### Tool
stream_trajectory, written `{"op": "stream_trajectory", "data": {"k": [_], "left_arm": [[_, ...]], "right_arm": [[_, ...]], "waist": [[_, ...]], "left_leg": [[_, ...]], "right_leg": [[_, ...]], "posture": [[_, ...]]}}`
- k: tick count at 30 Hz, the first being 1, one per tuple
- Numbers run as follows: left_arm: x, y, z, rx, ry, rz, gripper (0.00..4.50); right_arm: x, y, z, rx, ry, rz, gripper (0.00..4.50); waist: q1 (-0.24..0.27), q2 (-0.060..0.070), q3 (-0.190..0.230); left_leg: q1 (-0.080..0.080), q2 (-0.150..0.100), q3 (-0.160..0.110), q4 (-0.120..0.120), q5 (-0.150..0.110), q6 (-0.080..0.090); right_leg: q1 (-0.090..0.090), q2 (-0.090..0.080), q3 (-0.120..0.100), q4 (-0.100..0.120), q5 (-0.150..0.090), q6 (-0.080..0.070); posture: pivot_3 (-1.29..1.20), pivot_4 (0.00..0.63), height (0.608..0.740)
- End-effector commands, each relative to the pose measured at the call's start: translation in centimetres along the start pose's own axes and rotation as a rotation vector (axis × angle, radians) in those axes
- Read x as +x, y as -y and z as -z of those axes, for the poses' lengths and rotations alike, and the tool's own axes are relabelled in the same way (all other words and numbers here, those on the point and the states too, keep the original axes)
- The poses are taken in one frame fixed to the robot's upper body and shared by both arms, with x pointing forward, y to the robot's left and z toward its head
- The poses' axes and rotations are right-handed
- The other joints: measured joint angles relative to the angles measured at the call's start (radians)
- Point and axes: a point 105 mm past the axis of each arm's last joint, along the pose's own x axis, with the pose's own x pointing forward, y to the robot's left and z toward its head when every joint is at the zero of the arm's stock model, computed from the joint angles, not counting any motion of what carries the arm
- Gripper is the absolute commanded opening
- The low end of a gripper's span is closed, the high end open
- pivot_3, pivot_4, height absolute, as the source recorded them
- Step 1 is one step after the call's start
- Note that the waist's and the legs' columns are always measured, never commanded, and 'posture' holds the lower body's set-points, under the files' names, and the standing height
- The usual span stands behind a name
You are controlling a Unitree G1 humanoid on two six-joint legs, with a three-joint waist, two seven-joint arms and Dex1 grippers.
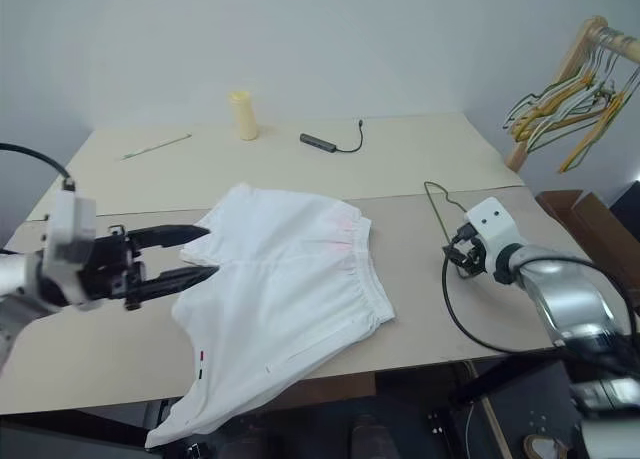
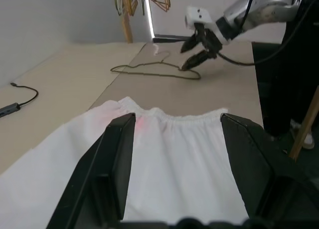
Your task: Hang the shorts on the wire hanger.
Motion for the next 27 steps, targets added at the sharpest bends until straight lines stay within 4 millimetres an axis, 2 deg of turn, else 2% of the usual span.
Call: {"op": "stream_trajectory", "data": {"k": [1,3,9,13,14,23,27], "left_arm": [[1.2,0.5,-0.8,0.032,0.033,0.032,2.95],[1.6,0.6,-0.9,0.034,0.039,0.041,2.95],[1.9,1.0,-0.8,0.037,0.047,0.054,2.95],[1.7,1.1,-0.7,0.040,0.044,0.052,2.95],[1.7,1.1,-0.7,0.043,0.043,0.052,2.95],[1.6,1.1,-0.4,0.052,0.038,0.059,2.95],[1.7,1.3,-0.2,0.054,0.039,0.073,2.95]], "right_arm": [[1.2,1.3,1.4,0.056,-0.133,0.065,3.68],[1.8,1.3,1.9,0.081,-0.178,0.058,3.68],[2.4,1.2,2.7,0.187,-0.226,0.001,1.74],[2.5,1.2,3.1,0.161,-0.233,-0.013,0.25],[2.4,1.1,3.1,0.153,-0.233,-0.029,0.02],[1.6,0.1,3.7,0.109,-0.256,-0.154,0.02],[-0.2,-1.2,3.3,0.078,-0.227,-0.307,0.02]], "waist": [[-0.003,0.000,0.000],[-0.013,0.001,-0.001],[-0.021,0.000,-0.003],[-0.018,0.000,-0.003],[-0.018,0.000,-0.003],[-0.021,0.000,-0.008],[-0.019,-0.001,-0.009]], "left_leg": [[-0.003,0.000,0.000,0.000,0.000,0.000],[-0.005,0.000,0.000,0.001,0.000,0.000],[-0.005,-0.001,-0.003,0.004,0.000,0.000],[-0.003,-0.001,-0.006,0.009,-0.001,0.001],[-0.001,-0.001,-0.006,0.009,-0.001,0.001],[-0.001,-0.001,-0.007,0.009,-0.001,0.002],[-0.001,-0.001,-0.008,0.009,-0.001,0.002]], "right_leg": [[-0.003,0.000,0.000,0.000,0.000,0.000],[-0.005,0.000,0.001,0.000,0.001,0.001],[-0.001,0.000,-0.001,0.000,0.002,0.003],[0.006,0.000,-0.005,-0.001,0.002,0.003],[0.008,-0.001,-0.005,-0.001,0.002,0.003],[0.009,0.000,-0.006,-0.002,0.002,0.004],[0.009,0.000,-0.007,-0.002,0.002,0.004]], "posture": [[-0.12,0.036,0.740],[-0.11,0.033,0.740],[-0.11,0.033,0.740],[-0.10,0.033,0.740],[-0.10,0.027,0.740],[-0.10,0.017,0.740],[-0.11,0.015,0.740]]}}
